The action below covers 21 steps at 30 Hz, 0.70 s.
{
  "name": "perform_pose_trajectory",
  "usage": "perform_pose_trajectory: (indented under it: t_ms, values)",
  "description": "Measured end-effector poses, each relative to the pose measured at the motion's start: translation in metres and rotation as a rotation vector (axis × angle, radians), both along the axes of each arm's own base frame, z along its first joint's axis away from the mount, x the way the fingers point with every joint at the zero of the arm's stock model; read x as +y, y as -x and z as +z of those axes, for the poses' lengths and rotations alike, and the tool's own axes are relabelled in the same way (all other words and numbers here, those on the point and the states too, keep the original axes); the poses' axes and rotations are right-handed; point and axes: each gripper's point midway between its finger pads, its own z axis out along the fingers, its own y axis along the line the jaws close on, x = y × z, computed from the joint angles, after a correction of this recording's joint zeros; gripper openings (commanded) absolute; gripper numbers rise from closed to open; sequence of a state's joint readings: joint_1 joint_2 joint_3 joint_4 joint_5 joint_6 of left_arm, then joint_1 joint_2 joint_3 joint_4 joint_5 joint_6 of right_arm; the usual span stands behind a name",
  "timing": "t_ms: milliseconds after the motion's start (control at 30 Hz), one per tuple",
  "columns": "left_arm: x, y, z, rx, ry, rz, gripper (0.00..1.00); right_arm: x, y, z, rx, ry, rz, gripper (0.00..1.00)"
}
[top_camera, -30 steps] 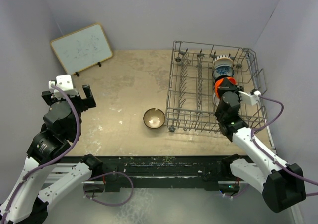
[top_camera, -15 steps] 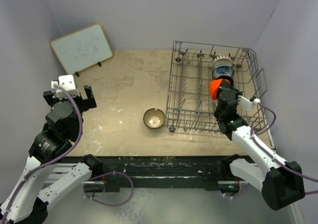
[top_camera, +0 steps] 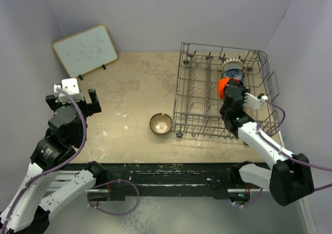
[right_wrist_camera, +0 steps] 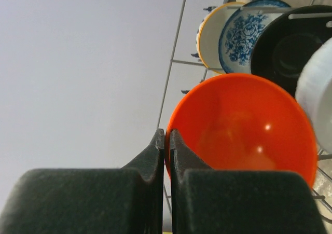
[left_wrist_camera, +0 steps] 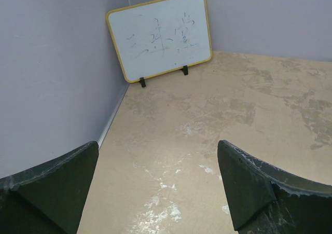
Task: Load the bowls into the dish rack
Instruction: Place the bowl at the center of the board.
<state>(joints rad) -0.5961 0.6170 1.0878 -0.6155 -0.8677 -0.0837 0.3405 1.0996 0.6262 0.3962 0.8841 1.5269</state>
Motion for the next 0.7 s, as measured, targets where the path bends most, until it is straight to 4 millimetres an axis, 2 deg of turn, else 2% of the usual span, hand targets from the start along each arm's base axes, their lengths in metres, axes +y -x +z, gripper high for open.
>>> perform_pose_trajectory:
  t_ms: [133,267,400,567,700]
  values:
    - [0.000,0.000,0.000,0.001,-0.001,0.003,0.99,0.010,-0.019,0.011,0.011,0.044,0.023,0.00]
    - [0.001,-0.001,0.000,0.003,-0.003,0.008,0.99,0.016,-0.044,0.044,-0.044,0.074,0.022,0.00]
    - [0.001,0.000,0.000,0.003,-0.004,0.009,0.99,0.020,-0.054,0.074,-0.108,0.078,0.023,0.00]
    - [0.002,0.000,0.001,0.000,-0.003,0.011,0.99,0.023,-0.065,0.098,-0.155,0.078,0.018,0.00]
    - [0.002,0.000,0.003,-0.002,-0.002,0.010,0.99,0.032,-0.089,0.118,-0.194,0.076,0.017,0.00]
